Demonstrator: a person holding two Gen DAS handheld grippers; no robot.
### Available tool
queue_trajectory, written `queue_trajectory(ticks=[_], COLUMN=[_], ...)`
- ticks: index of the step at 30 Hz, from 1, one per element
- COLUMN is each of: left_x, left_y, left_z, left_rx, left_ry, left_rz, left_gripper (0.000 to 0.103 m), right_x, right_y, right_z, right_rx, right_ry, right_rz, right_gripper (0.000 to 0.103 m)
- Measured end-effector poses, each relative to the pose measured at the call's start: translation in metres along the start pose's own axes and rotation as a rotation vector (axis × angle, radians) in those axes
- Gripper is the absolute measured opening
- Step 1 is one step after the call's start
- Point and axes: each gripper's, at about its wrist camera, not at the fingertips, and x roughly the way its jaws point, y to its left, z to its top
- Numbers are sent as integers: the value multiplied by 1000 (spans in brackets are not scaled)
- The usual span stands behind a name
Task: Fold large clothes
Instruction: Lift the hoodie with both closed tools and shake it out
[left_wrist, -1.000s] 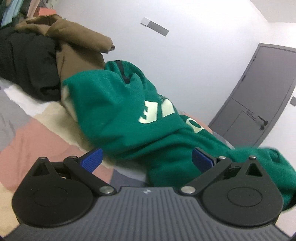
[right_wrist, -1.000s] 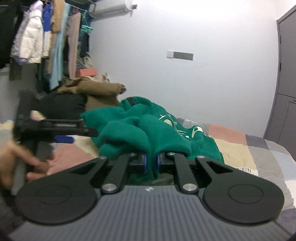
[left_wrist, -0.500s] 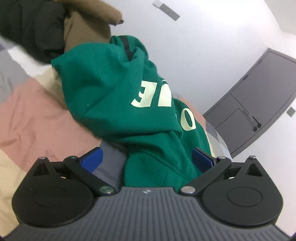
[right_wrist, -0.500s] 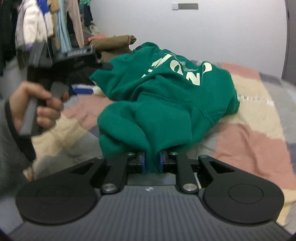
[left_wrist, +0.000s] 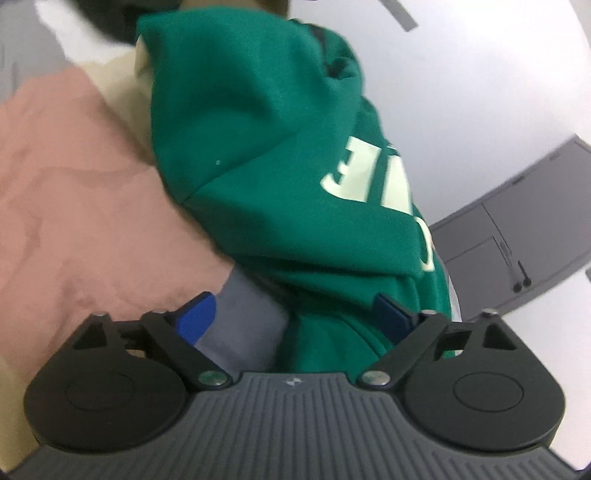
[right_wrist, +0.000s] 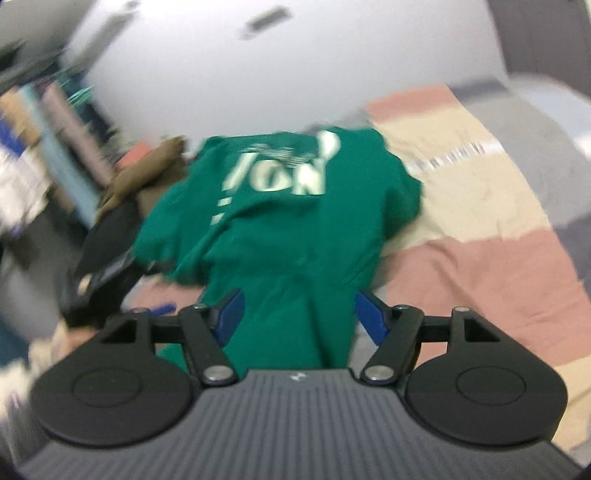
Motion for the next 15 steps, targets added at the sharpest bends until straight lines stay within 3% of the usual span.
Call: queue_trajectory(ticks=[4,5,7,9,11,15], left_x=[22,25,31,35,33,26], left_y=[16,19,26,29,22,2], left_z=[13,16,23,31,39,60], left_rx=[-61,-69,-103,-112,-65,-17], left_ry=[-9,-20,-40,-54,-113,-218], left_rz=[-13,-16,-10,-13,-30,-99], left_gripper=[83,76,58,27,9,4], right_x=[59,74,99,118,133,146], right_y=[-29,-35,-45,-54,-61,-72], right_z=[15,16,16,13,10,11], right_rx=[162,175,183,204,199,217], right_ry=[58,58,59,60,76,71], right_rz=[-26,-42,-52,-22,20,76], right_gripper=[69,70,70,70,70,70])
